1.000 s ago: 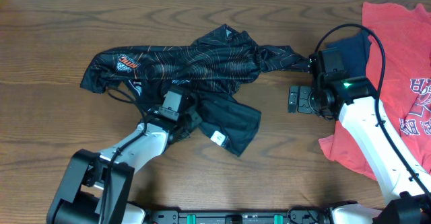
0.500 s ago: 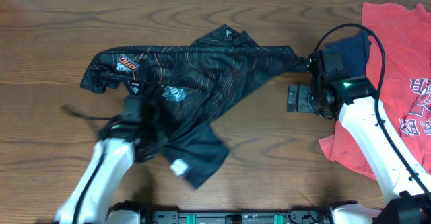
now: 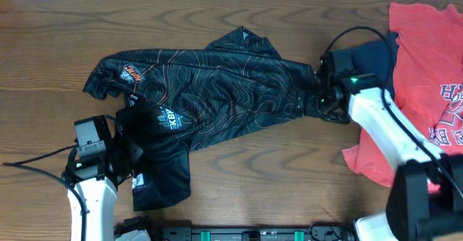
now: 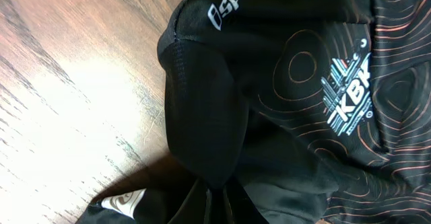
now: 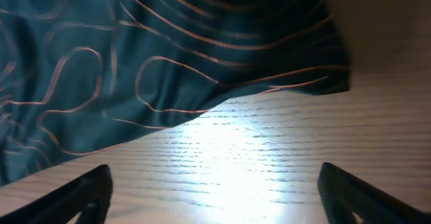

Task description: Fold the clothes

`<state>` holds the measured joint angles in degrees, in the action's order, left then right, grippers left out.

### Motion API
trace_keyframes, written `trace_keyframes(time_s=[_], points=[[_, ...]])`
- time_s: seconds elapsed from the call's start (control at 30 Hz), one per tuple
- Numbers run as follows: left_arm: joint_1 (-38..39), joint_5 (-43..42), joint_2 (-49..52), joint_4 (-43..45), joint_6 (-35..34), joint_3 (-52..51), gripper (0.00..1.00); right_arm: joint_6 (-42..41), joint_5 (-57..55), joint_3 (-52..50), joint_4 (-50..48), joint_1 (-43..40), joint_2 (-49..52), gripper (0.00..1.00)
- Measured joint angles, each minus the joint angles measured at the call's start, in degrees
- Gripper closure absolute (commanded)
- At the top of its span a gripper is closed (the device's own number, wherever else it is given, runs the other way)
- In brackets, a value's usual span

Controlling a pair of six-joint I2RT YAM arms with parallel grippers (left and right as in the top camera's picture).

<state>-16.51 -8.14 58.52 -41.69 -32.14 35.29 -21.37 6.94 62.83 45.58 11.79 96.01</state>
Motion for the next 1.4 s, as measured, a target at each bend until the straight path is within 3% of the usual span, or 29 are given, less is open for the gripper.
trace_keyframes(time_s=[0.17, 0.3, 0.8, 1.03, 1.4], points=[[0.0, 0.0, 2.4, 0.6, 0.0, 0.0, 0.94, -4.8, 0.9, 0.0, -1.2, 0.0, 5.0, 0.16], [0.0, 0.0, 4.1, 0.7, 0.0, 0.0, 0.94, -7.3, 1.1, 0.0, -5.6, -0.1, 6.8, 0.3], [0.0, 0.0, 5.8, 1.7, 0.0, 0.0, 0.94, -14.3, -1.6, 0.0, -7.7, -6.4, 6.8, 0.33], [0.0, 0.0, 5.8, 1.7, 0.0, 0.0, 0.94, -14.8, -1.6, 0.0, -9.6, -6.4, 8.0, 0.41], [0.0, 0.0, 5.8, 1.7, 0.0, 0.0, 0.94, -15.6, -1.7, 0.0, -7.7, -6.4, 10.2, 0.37]])
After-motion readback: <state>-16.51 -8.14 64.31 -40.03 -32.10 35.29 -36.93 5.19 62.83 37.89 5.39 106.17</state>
